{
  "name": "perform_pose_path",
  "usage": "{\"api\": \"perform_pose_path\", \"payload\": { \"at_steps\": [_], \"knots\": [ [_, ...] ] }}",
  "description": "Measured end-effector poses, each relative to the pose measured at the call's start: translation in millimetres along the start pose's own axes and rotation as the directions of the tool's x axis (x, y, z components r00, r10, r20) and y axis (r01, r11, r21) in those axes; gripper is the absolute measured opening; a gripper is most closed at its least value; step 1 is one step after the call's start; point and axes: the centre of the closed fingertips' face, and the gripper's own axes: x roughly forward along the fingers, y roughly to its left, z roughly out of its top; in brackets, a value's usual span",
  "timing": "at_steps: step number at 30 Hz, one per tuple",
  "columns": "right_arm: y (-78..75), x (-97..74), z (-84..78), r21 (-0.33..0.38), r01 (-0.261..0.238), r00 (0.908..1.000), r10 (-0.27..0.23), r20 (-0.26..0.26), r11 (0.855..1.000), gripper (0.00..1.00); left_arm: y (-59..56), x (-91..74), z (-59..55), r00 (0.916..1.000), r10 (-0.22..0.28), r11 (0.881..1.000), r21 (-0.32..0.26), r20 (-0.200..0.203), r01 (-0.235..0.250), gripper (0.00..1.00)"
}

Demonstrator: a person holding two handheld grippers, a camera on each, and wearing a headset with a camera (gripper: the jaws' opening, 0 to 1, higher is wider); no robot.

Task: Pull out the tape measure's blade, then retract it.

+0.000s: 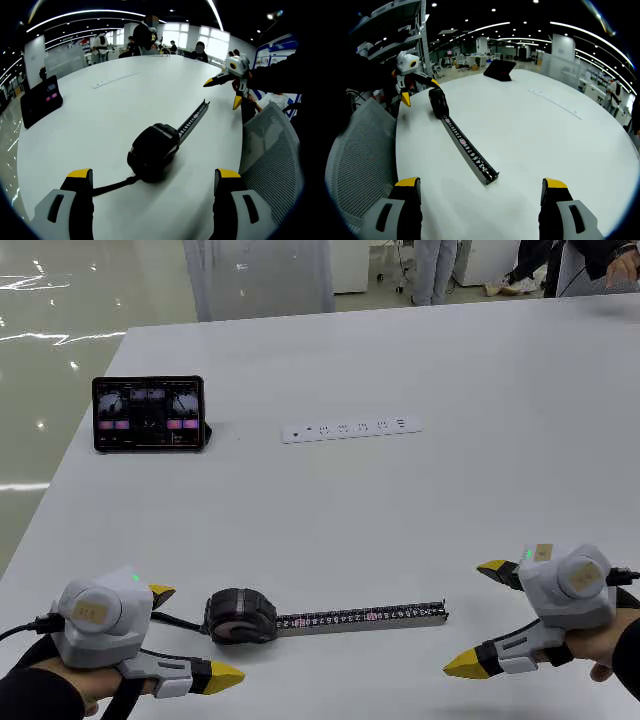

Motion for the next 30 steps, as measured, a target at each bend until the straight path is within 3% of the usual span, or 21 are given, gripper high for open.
{"api": "perform_pose_path", "payload": {
  "at_steps": [5,8,13,20,29,30],
  "knots": [
    [-0.7,-12.2,-5.8,0.051,0.056,0.9980,-0.057,0.027,0.997,0.99,4.8,-10.7,-5.5,0.9981,0.050,0.998,-0.039,0.037,-0.049,0.99],
    [3.6,-18.4,-9.0,0.066,0.060,0.9972,-0.063,0.040,0.996,0.99,7.1,-19.5,-9.8,0.9966,0.069,0.995,-0.072,0.046,-0.065,0.99],
    [9.7,-31.2,-20.0,0.065,0.087,0.9953,-0.090,0.037,0.994,0.99,7.6,-35.0,-16.2,0.9929,0.103,0.993,-0.070,0.060,-0.099,0.99],
    [16.2,-48.2,-32.7,0.095,0.104,0.9935,-0.108,0.037,0.990,0.99,7.0,-44.1,-25.4,0.9878,0.128,0.990,-0.064,0.088,-0.123,0.99],
    [20.0,-56.4,-46.9,0.105,0.107,0.9937,-0.110,0.022,0.989,0.99,1.8,-52.8,-32.7,0.9826,0.151,0.988,-0.056,0.108,-0.145,0.99],
    [20.0,-56.9,-46.8,0.105,0.108,0.9934,-0.112,0.025,0.989,0.99,2.3,-55.6,-30.3,0.9791,0.157,0.987,-0.055,0.129,-0.151,0.99]
  ]
}}
